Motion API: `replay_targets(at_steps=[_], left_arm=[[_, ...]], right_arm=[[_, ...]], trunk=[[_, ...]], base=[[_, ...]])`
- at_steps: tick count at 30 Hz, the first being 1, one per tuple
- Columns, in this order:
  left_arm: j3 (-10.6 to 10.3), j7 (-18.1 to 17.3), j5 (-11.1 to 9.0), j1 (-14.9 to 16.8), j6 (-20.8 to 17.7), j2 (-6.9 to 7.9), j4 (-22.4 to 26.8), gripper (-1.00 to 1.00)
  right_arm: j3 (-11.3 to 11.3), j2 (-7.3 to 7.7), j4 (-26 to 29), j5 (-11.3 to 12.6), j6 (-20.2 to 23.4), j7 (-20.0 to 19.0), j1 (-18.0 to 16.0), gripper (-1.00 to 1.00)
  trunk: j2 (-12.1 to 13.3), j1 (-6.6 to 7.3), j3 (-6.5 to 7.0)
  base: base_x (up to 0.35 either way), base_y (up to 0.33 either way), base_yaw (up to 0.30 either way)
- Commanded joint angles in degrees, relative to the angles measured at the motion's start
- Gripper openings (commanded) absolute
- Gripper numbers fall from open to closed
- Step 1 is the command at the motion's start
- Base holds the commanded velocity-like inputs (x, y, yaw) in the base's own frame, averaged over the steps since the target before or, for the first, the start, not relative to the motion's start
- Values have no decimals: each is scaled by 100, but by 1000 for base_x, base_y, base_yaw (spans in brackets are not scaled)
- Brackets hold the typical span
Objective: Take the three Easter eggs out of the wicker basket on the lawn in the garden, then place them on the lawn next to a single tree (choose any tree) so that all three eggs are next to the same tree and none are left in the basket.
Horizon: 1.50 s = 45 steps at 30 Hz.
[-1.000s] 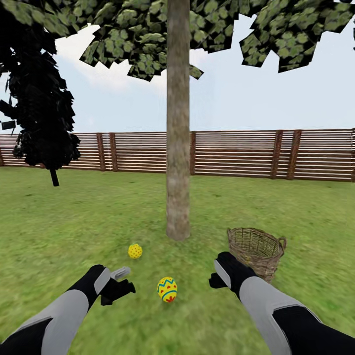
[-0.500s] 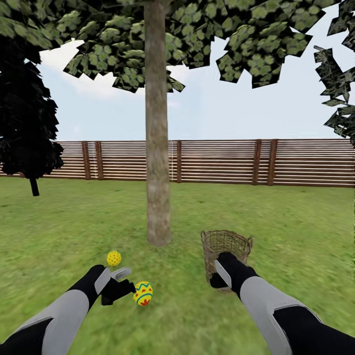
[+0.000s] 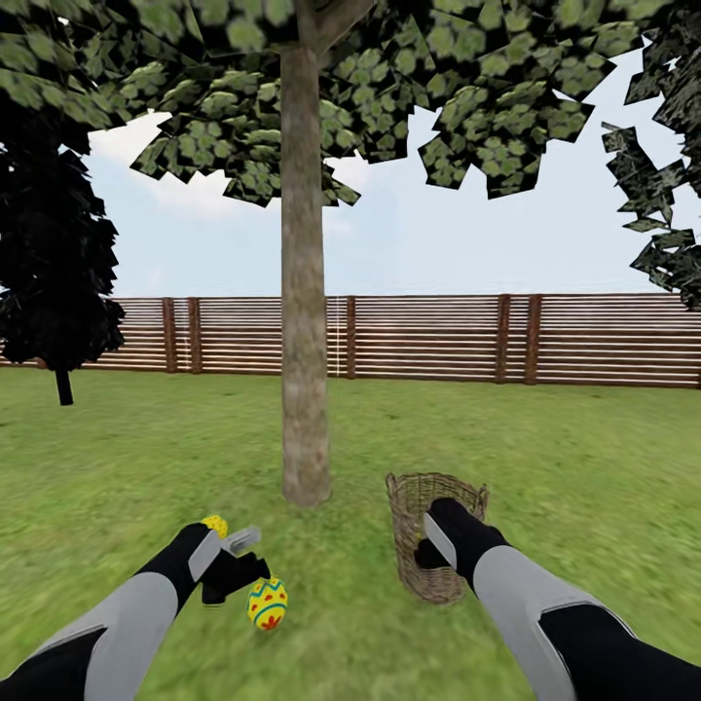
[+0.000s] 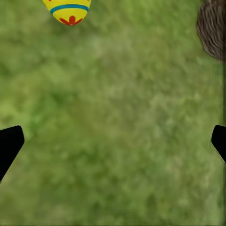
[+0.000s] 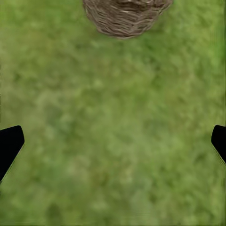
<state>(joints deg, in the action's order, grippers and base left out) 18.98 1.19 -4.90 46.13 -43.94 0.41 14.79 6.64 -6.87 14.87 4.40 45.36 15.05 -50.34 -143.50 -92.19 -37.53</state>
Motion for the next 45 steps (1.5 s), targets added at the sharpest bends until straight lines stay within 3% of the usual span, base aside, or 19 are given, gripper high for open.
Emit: replay_targets(at_steps=[1, 17, 21, 45], left_arm=[[-1, 13, -46, 2, -27, -1, 3, 100], [9, 13, -49, 2, -27, -55, 7, 100], [-7, 20, -40, 2, -27, -169, -9, 100], [-8, 22, -36, 3, -18, -209, 5, 100]], right_arm=[[39, 2, 7, 49, 26, 33, -3, 100], [47, 1, 7, 47, 26, 33, -3, 100], [46, 1, 7, 45, 26, 33, -3, 100], [44, 1, 7, 47, 26, 33, -3, 100]], trunk=[[-1, 0, 15], [20, 42, 369], [26, 52, 458], [988, 579, 889]], base=[[311, -1, 0], [246, -25, 0], [-92, -255, 0], [-121, -315, 0]])
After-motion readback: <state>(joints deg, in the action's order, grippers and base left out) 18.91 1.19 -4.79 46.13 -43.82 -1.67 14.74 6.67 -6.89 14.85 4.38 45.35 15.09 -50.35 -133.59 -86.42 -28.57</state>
